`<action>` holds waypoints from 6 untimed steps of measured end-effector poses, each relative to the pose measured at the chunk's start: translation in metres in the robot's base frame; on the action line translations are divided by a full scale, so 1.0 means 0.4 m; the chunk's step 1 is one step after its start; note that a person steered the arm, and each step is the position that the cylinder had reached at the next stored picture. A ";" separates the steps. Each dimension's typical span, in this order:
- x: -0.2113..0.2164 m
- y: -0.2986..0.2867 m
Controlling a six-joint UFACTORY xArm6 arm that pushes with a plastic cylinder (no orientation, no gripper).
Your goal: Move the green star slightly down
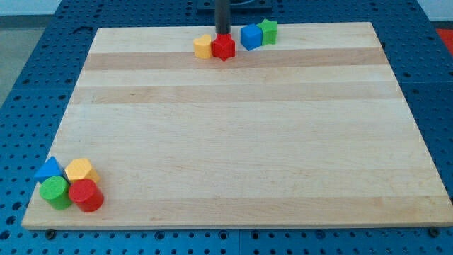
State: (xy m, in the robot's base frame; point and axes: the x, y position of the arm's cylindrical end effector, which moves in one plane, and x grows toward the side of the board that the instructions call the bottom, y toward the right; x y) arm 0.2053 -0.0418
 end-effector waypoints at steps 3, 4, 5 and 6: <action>-0.028 0.199; -0.014 0.307; -0.009 0.365; -0.030 0.353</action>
